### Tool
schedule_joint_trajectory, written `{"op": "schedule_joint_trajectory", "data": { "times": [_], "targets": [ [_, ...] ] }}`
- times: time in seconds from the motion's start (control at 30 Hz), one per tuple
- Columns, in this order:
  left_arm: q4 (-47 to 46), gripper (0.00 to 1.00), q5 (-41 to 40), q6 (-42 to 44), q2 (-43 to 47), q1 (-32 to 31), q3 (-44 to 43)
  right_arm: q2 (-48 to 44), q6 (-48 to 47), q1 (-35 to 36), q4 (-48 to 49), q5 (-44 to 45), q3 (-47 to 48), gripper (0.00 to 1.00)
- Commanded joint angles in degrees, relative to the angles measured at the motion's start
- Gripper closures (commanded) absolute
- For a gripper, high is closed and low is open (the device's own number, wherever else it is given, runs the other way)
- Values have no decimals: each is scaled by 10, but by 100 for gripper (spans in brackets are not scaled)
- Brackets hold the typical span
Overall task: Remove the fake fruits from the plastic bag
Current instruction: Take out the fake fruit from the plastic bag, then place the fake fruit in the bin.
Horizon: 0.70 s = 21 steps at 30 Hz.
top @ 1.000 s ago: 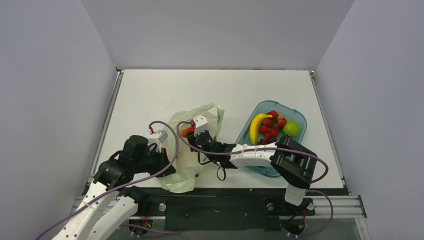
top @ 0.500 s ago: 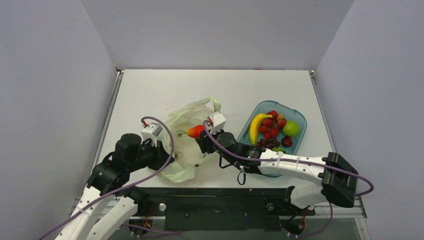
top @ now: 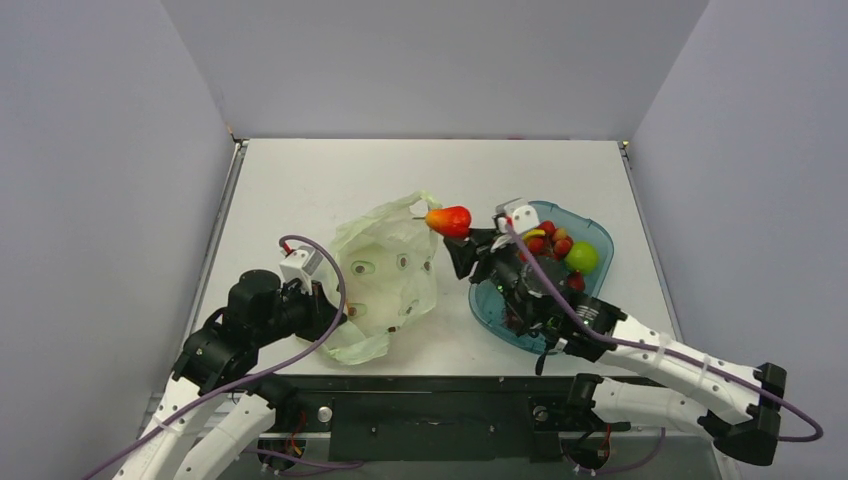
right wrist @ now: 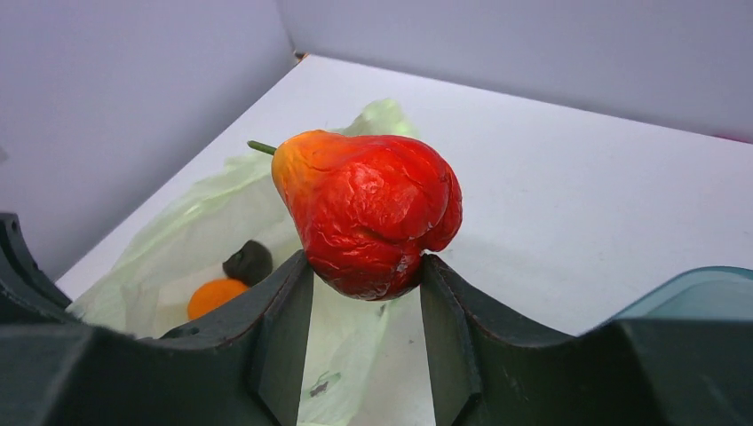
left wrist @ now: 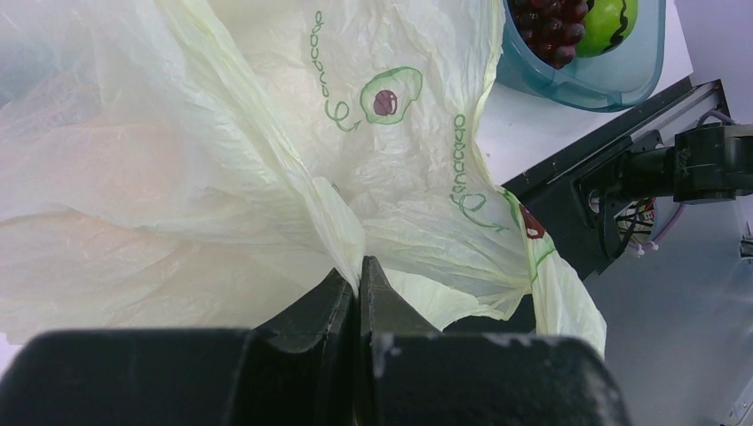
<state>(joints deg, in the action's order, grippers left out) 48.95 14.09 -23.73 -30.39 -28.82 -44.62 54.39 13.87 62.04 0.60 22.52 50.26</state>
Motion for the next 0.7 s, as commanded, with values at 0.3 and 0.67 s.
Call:
{"op": "schedule_joint_trajectory", "data": {
  "times": [0.3,0.67],
  "targets": [
    [-33,100,-8,1,-11,1,-1,-171,84,-166,-92,182,-99,100],
    [-32,100,-4,3,-16,1,-1,-138,241,-361,-202,30,-176,100]
  ]
}}
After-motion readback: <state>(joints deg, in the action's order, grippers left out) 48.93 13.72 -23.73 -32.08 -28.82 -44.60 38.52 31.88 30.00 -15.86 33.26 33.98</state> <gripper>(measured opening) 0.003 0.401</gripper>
